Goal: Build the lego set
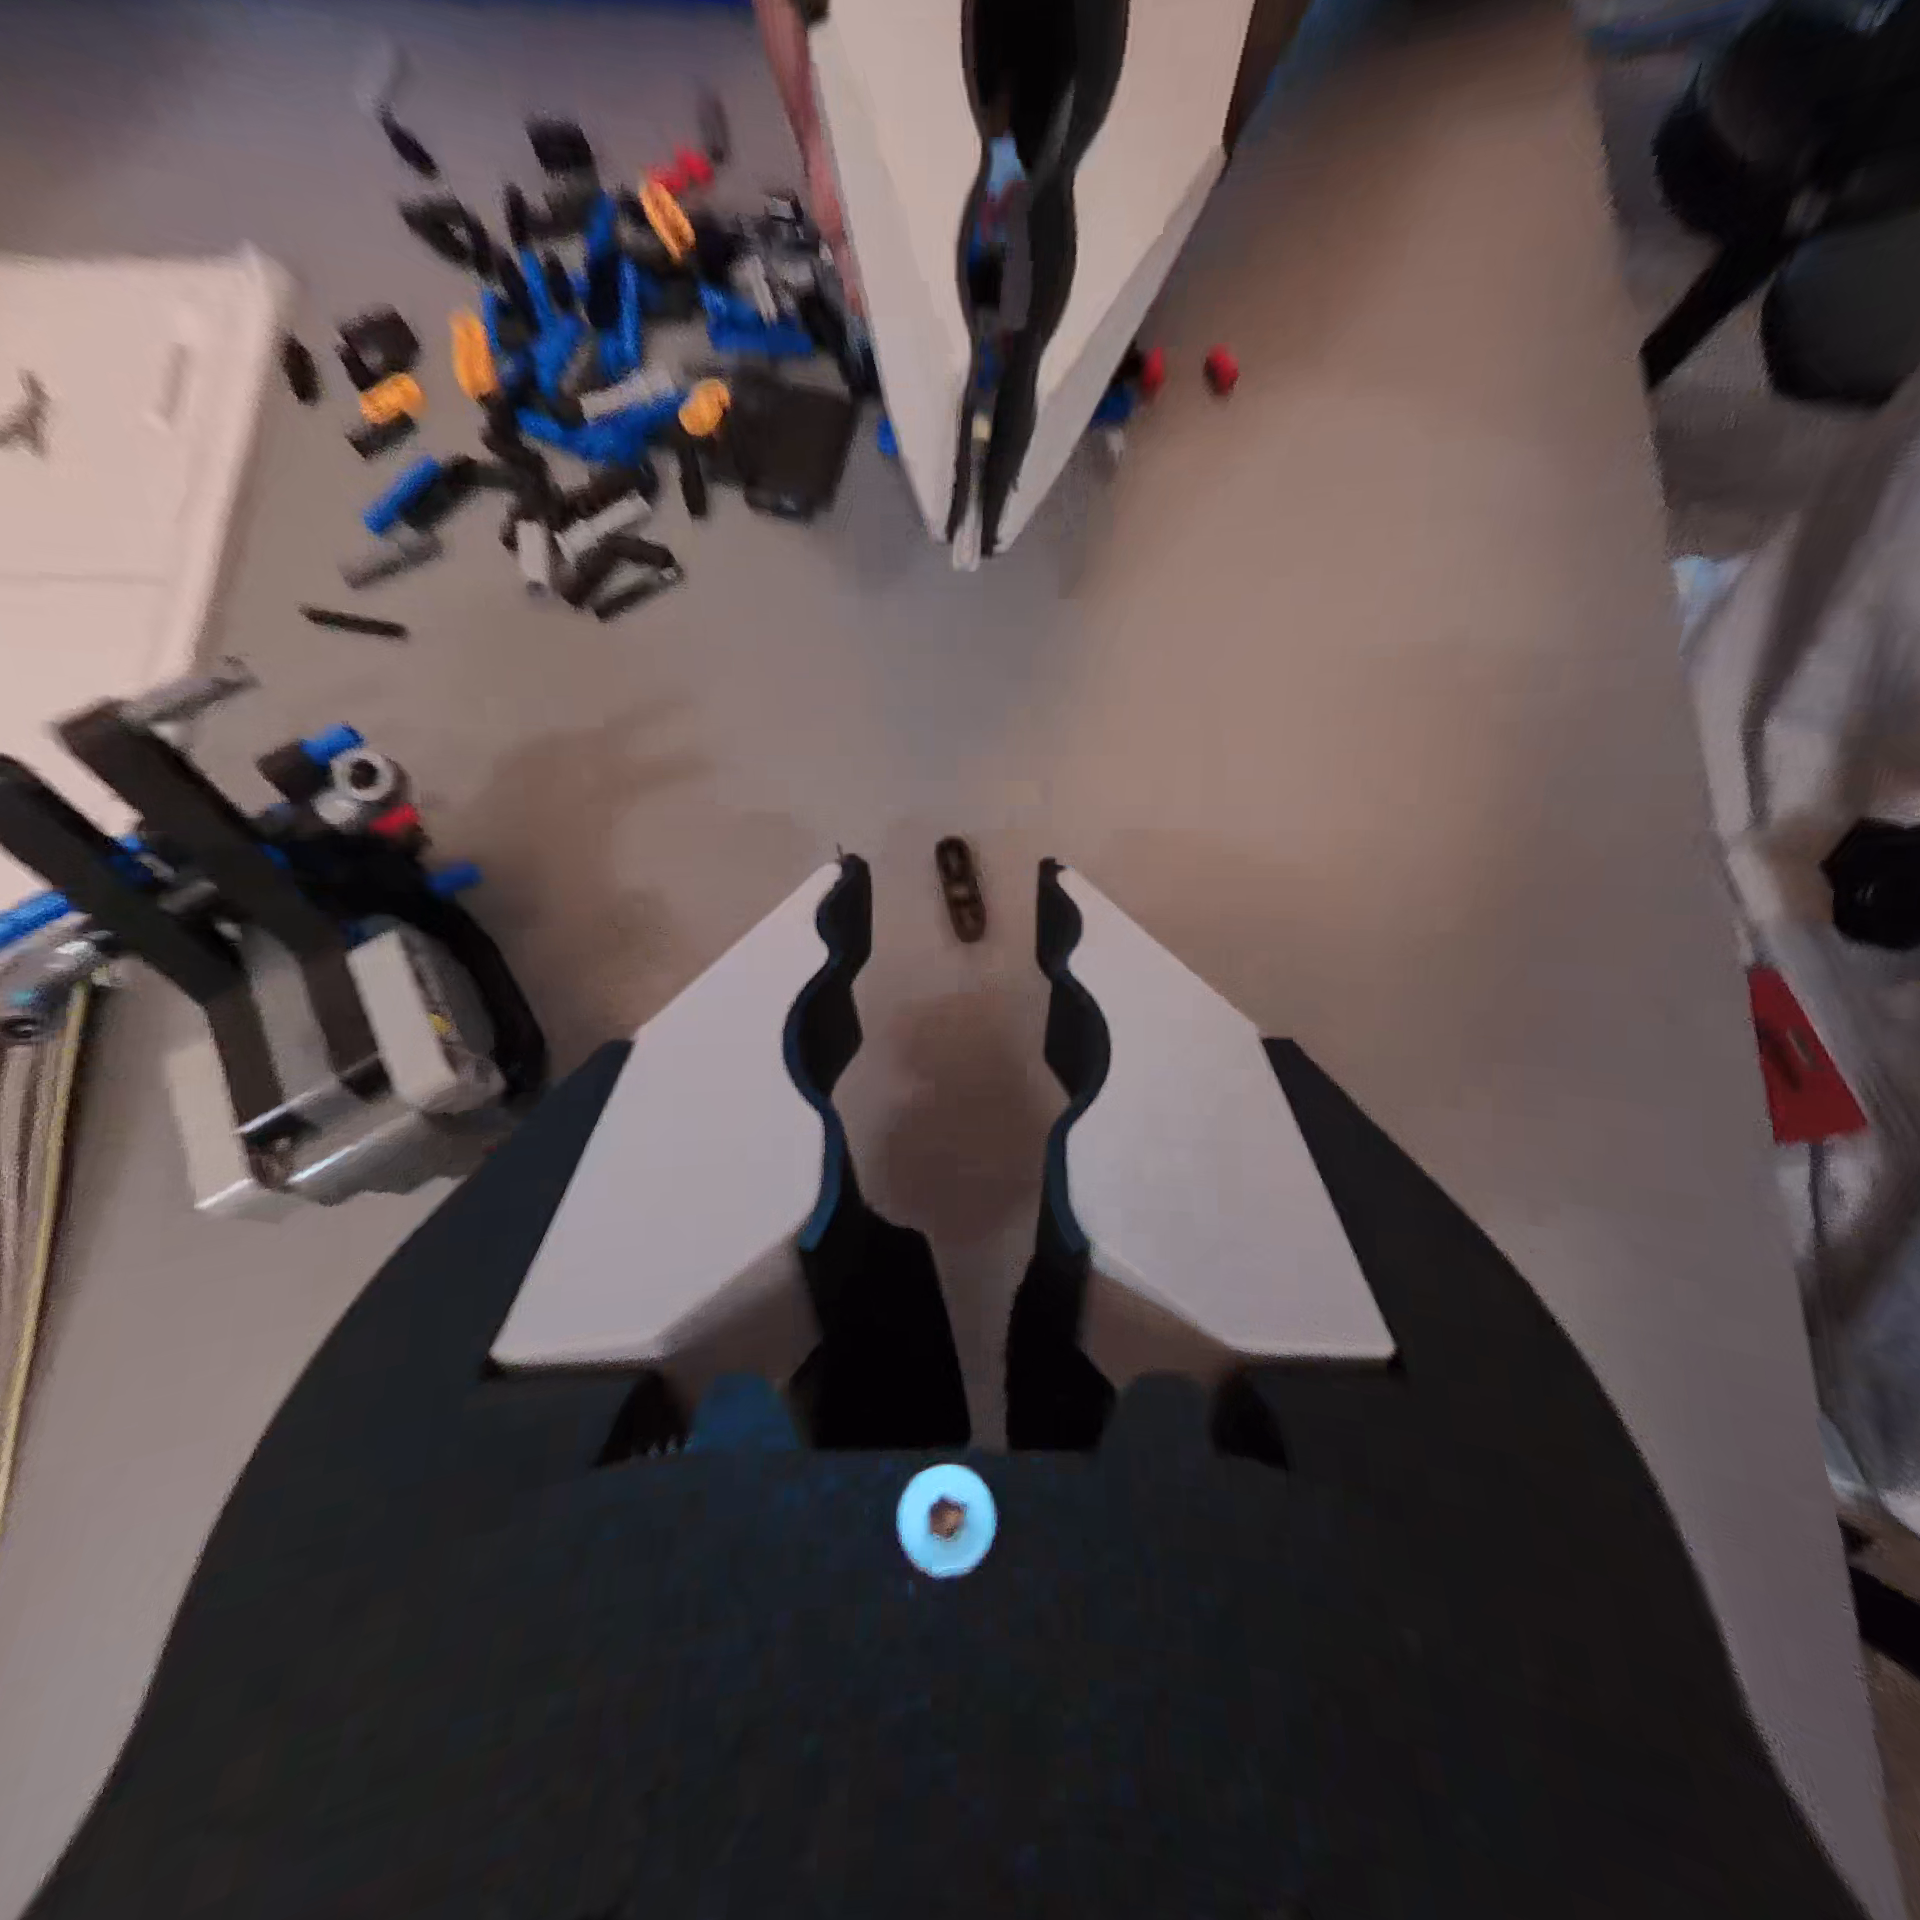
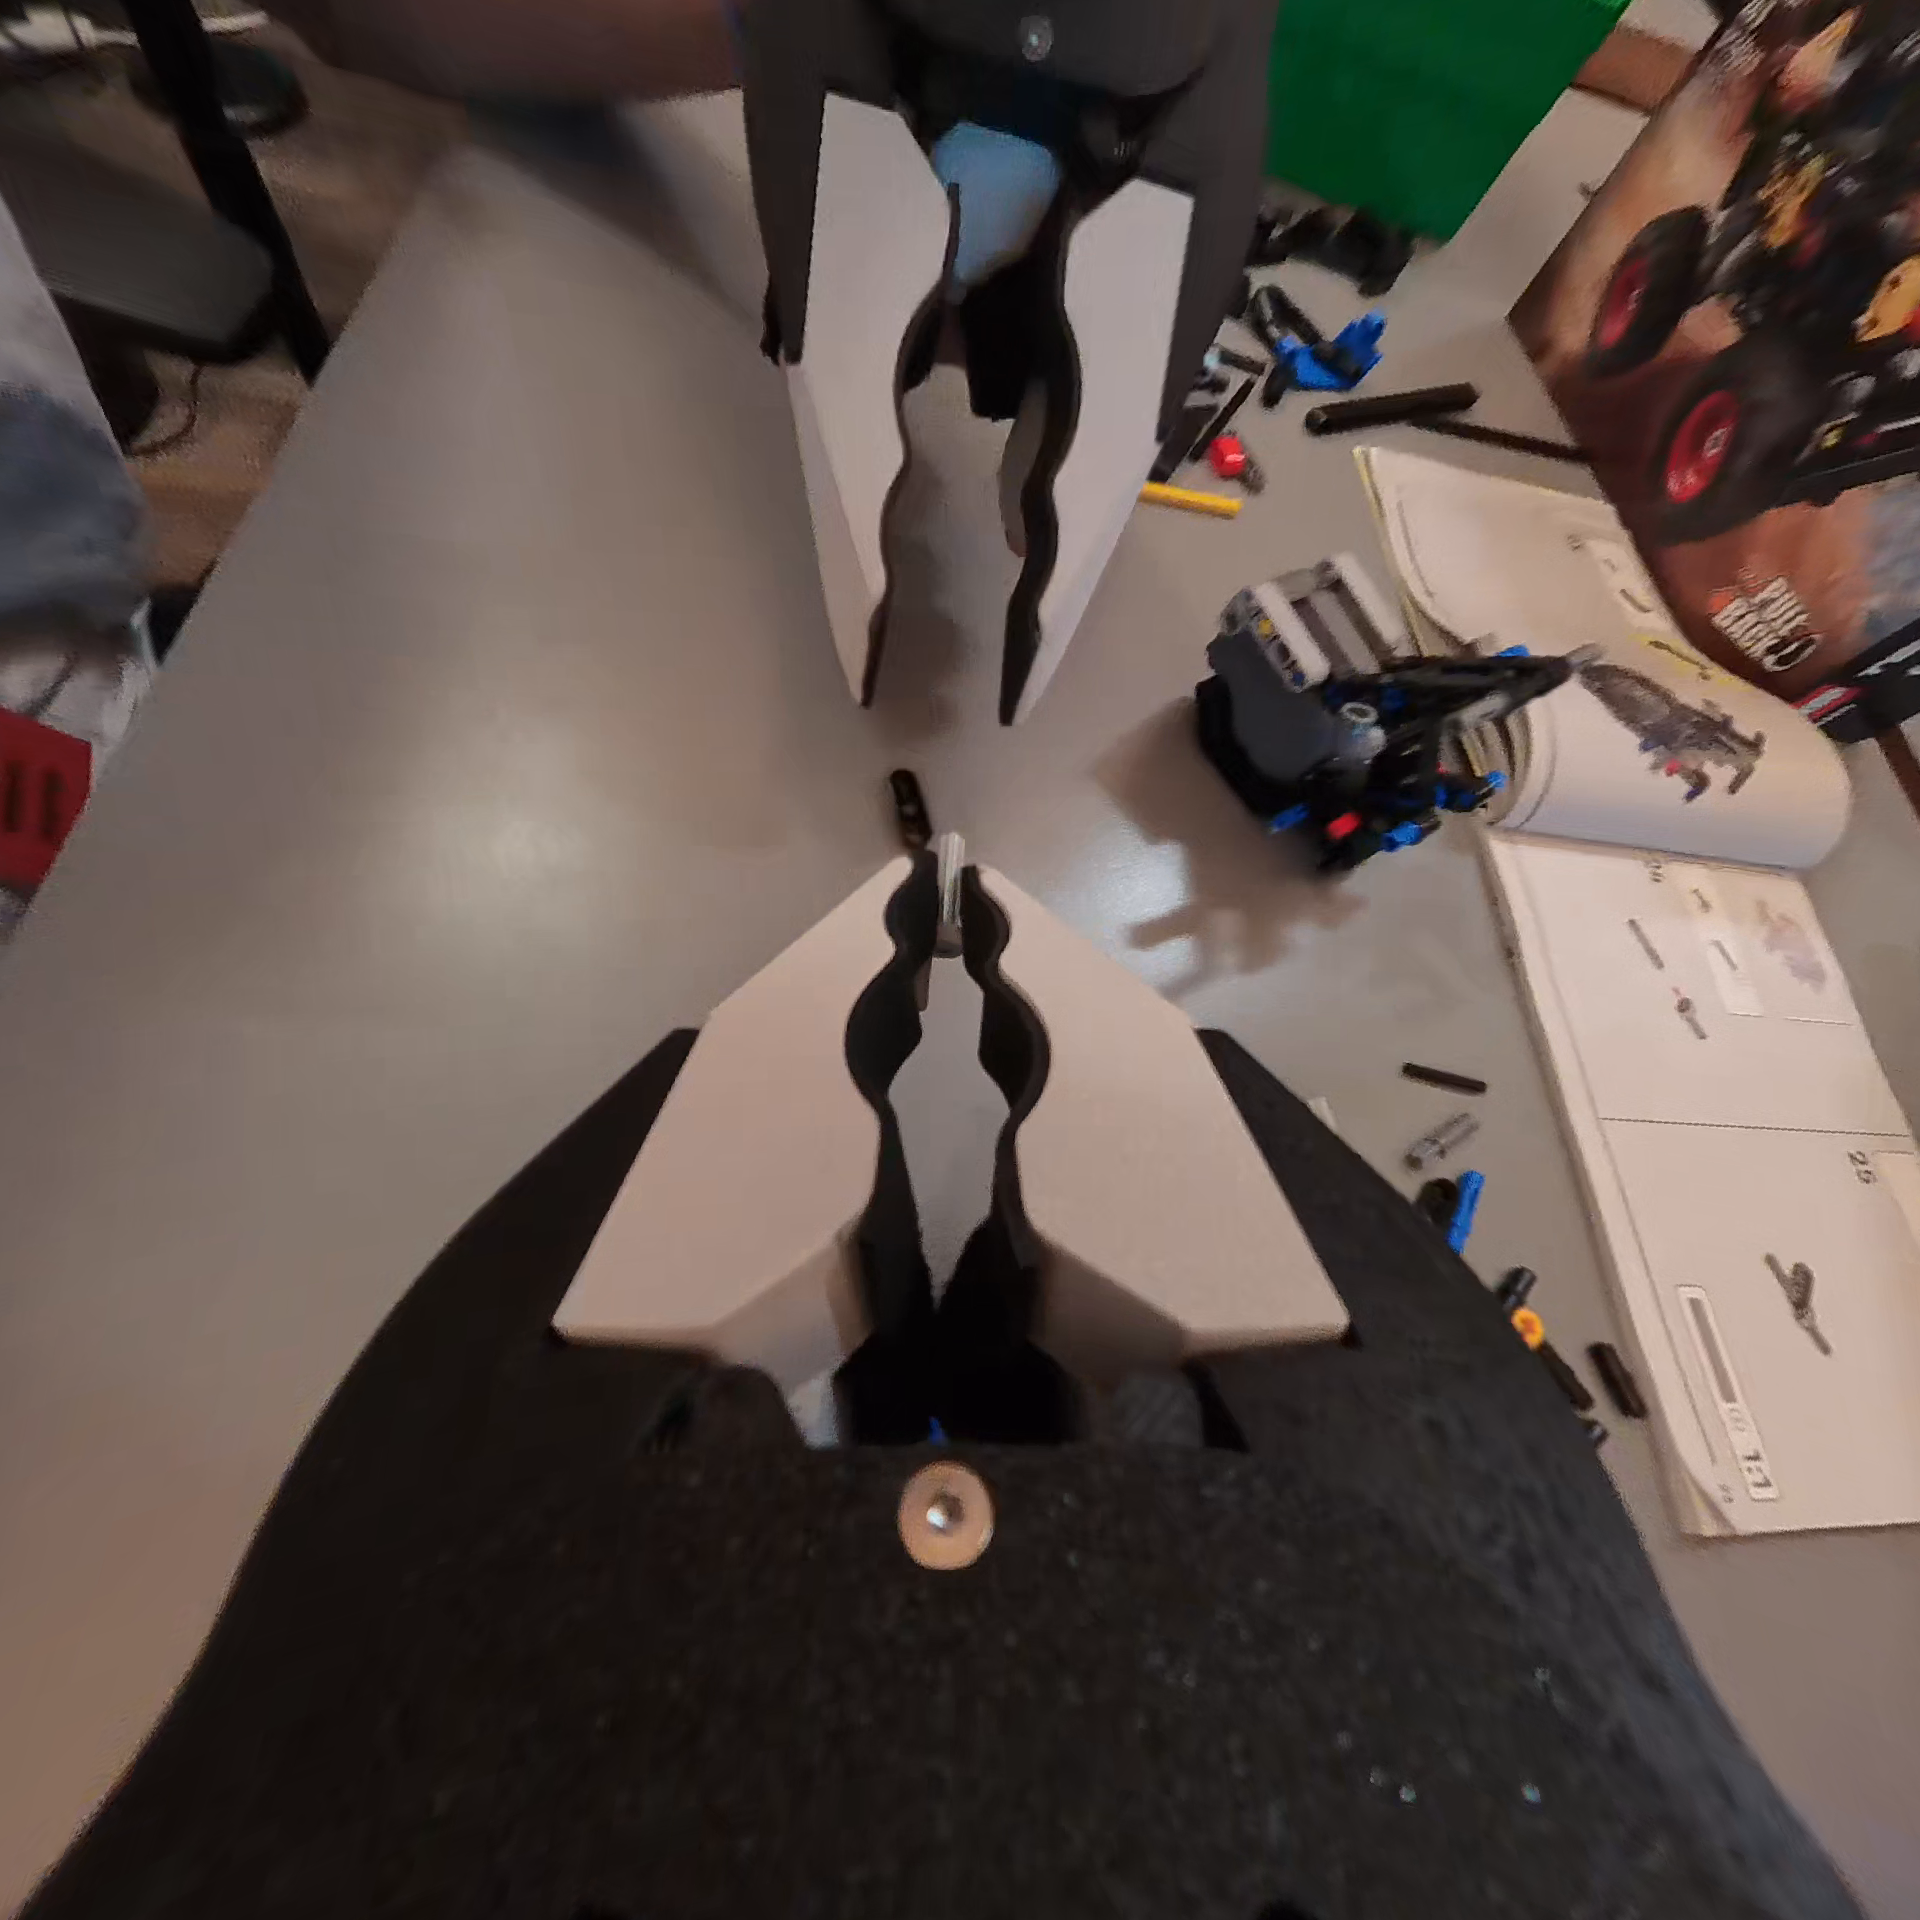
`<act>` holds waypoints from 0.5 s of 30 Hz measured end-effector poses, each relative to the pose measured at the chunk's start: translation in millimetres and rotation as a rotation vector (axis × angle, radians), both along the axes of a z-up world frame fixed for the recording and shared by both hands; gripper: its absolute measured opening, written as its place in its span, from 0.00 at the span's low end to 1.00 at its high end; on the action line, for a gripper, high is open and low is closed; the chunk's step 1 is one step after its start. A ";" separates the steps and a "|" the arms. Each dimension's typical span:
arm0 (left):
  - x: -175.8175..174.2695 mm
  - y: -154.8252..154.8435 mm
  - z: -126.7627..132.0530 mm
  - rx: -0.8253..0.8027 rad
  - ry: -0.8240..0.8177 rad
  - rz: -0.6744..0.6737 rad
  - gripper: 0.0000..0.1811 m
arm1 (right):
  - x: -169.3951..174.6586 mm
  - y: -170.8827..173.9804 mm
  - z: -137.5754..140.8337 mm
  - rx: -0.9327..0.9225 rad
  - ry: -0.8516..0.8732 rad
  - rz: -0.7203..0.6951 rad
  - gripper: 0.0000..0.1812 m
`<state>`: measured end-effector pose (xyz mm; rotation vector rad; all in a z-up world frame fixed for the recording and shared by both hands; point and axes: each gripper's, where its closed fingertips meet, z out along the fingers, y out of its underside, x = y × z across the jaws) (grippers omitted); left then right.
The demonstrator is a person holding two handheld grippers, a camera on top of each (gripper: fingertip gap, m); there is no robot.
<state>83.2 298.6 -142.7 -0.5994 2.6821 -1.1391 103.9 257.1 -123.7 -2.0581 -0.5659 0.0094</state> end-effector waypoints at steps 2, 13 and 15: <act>0.6 -1.3 -16.9 0.067 0.009 0.016 0.16 | -3.4 0.9 -5.9 -0.011 -0.007 0.016 0.02; 15.3 -8.5 -31.0 0.066 -0.017 0.094 0.03 | 1.4 9.9 -9.7 0.023 -0.072 -0.045 0.02; 25.0 -9.3 -18.9 -0.004 -0.095 0.118 0.03 | 2.9 11.4 -6.4 0.050 -0.093 -0.068 0.02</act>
